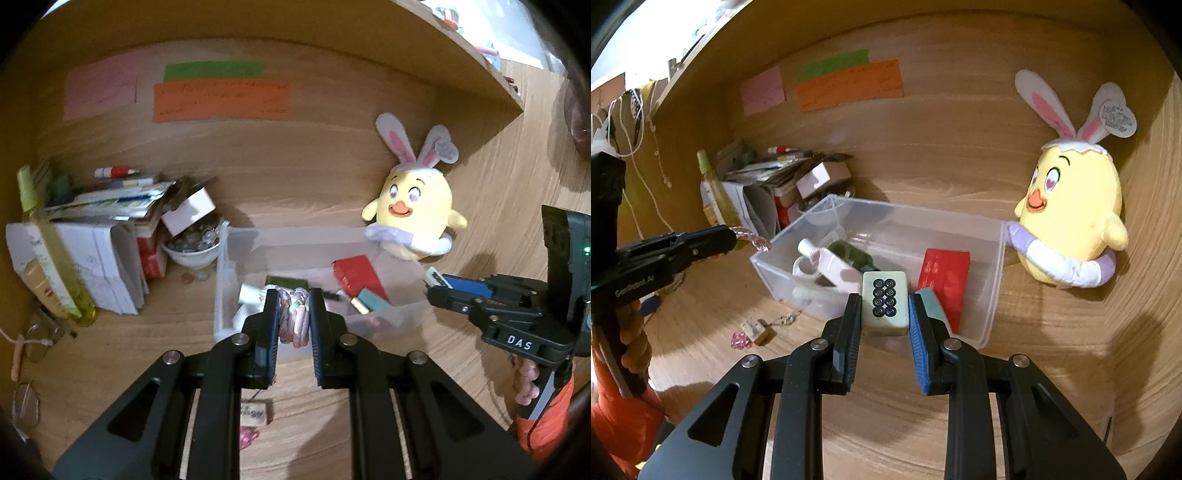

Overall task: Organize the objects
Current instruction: 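Carry the held tile and bracelet up and over the clear bin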

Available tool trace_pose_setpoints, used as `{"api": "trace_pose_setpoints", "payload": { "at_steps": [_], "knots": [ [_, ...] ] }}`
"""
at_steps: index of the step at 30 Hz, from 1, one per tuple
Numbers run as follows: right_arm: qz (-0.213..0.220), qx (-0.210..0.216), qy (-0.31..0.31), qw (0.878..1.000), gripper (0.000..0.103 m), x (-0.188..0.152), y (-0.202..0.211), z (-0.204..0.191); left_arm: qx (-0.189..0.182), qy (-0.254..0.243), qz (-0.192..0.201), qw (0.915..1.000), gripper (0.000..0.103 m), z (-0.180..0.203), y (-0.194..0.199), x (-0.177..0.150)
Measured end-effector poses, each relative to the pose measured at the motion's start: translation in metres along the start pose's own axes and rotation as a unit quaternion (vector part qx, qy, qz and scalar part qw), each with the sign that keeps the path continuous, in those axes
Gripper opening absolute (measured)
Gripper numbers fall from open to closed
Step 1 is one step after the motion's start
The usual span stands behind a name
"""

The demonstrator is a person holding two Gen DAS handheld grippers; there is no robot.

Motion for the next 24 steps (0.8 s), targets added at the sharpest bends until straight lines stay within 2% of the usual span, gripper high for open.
{"api": "trace_pose_setpoints", "payload": {
  "at_steps": [13, 18, 24],
  "knots": [
    [0.016, -0.016, -0.006, 1.0, 0.023, 0.031, -0.009, 0.014, -0.02, 0.001, 0.003, 0.9998, 0.015, 0.014, -0.027, 0.026],
    [-0.004, -0.025, 0.0, 1.0, 0.022, 0.029, -0.032, 0.014, -0.018, -0.001, -0.002, 0.9998, 0.015, 0.016, -0.04, 0.028],
    [-0.035, -0.026, -0.001, 0.999, 0.022, 0.016, -0.06, 0.012, 0.011, 0.0, -0.012, 0.9999, 0.015, 0.004, -0.058, 0.025]
  ]
}}
Point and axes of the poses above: each gripper's, at about its wrist camera, not at the fingertips, and y roughly against the way its jaws point, z to its right, x to its top, the point moved 8 cm from there along -y, roughly the way its jaws point, and after that the axes turned 14 degrees about -x, right-handed, at the moved point
